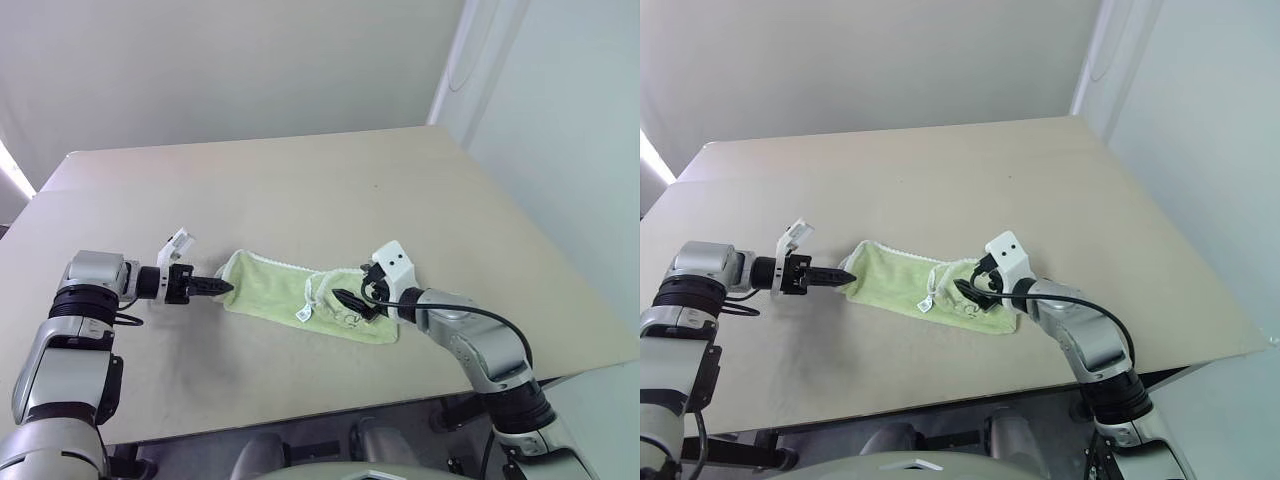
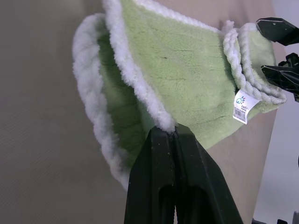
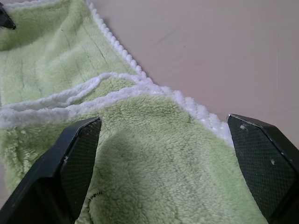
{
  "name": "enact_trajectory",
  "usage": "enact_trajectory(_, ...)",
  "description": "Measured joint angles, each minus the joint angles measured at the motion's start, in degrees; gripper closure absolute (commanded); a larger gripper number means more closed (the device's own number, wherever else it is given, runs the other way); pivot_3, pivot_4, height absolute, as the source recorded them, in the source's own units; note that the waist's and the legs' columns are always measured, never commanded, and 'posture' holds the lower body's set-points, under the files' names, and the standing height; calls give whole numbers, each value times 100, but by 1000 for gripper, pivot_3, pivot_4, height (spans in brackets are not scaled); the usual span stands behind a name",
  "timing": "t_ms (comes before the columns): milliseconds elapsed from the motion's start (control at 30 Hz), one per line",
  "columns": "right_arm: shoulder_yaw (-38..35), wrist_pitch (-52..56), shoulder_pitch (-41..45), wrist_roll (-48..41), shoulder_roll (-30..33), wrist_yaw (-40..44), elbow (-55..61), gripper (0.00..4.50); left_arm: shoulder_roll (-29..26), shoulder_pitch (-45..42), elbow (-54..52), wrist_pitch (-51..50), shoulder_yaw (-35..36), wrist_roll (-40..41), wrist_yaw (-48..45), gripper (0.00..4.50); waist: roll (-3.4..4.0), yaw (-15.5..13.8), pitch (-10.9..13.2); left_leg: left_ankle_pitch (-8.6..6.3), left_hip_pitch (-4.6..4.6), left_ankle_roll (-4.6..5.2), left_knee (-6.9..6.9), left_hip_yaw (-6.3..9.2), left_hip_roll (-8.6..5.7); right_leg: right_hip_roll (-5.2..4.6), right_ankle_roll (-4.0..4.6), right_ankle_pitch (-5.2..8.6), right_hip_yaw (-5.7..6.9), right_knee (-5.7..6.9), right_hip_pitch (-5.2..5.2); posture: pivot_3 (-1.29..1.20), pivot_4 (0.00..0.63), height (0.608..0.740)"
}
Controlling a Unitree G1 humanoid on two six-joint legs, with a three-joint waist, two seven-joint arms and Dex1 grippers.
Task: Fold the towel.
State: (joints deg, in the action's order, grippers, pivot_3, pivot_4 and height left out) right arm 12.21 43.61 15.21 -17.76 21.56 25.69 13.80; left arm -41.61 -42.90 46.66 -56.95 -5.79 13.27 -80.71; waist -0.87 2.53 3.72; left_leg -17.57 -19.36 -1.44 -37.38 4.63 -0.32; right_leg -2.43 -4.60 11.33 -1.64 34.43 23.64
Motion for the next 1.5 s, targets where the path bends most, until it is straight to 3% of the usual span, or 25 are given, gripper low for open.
enact_trajectory(533, -1011, 41, -478, -949, 524, 861, 1021, 0, -547, -451, 419, 412, 92, -25, -18, 4486, 0, -1, 1, 0, 0, 0, 1, 0, 0, 0, 0, 1, 1, 0, 1, 0, 0, 740)
enact_trajectory(1000, -1075, 208, -688, -1169, 808, 766, 1310, 0, -476, -172, 210, 416, -17, -24, -99, 4486, 1, -6, 2, 0, 0, 0, 1, 0, 1, 0, 0, 1, 1, 1, 2, 0, 0, 740)
enact_trajectory(1133, -1045, 207, -688, -1162, 805, 687, 1310, 0, -459, 19, 88, 616, -16, -23, -27, 3512, -2, -19, 2, 0, -3, 0, -1, -1, 0, -2, 0, 1, 1, -1, 2, 0, 0, 740)
enact_trajectory(1400, -1018, 207, -688, -1159, 805, 617, 1306, 0, -538, -16, 75, 500, 7, -19, -12, 654, -2, -16, 2, 0, -1, 0, 0, -1, -1, -2, 0, 1, 1, 0, 1, 0, 0, 740)
enact_trajectory(1500, -981, 205, -686, -1148, 765, 604, 1290, 0, -565, -135, 364, 349, 55, -21, 102, 654, -2, -6, 2, 0, 0, 0, 0, -1, -1, 0, 0, 1, 1, 1, 2, 0, 0, 740)
